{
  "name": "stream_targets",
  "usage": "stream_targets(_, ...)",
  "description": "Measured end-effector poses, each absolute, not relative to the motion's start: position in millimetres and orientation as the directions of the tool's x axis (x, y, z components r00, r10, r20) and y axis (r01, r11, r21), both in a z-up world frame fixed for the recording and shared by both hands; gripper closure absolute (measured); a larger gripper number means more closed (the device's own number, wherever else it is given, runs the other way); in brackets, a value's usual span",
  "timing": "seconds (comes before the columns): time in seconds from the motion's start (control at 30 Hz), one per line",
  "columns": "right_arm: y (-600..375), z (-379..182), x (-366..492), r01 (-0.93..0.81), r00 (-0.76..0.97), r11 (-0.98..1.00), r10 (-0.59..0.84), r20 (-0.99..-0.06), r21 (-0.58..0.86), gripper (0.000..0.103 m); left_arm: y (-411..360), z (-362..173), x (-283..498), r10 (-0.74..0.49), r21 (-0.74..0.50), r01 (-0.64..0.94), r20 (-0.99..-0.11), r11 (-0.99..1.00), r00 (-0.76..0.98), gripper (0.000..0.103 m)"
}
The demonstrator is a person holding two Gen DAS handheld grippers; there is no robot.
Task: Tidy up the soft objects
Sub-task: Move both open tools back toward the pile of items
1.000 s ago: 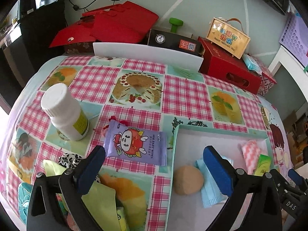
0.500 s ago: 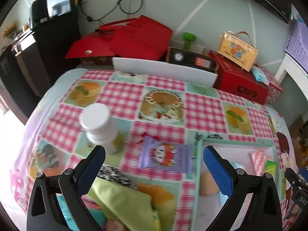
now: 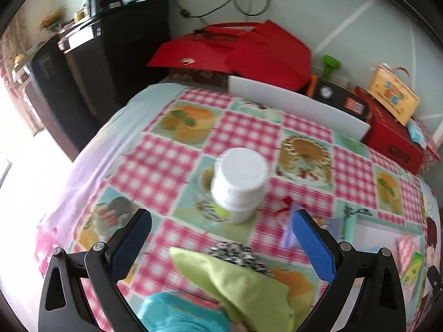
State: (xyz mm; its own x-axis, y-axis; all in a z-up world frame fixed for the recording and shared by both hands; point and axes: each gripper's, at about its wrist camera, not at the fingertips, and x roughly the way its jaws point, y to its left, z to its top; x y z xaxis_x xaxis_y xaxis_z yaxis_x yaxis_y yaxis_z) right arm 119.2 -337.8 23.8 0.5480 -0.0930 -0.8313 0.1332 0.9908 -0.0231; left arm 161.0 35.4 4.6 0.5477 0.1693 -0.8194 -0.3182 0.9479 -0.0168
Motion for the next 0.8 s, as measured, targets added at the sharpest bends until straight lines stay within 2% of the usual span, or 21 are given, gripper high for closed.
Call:
stream_targets(0.5, -285.0, 15.7, 129.6, 0.033, 0.543, 0.999, -0.007, -0.840, 0.012, 0.000, 84.4, 4.3, 148.6, 0.228, -0.020, -0.435, -0.830, 0.900, 0.510, 0.002)
stream_targets(0.8, -224.3, 5.9, 137.8, -0.110, 0.530, 0.993, 0.102, -0.842, 0.051, 0.000, 102.9, 3.8, 140.1, 0.227, -0.042, -0.464, -0.832, 0.885, 0.506, 0.002)
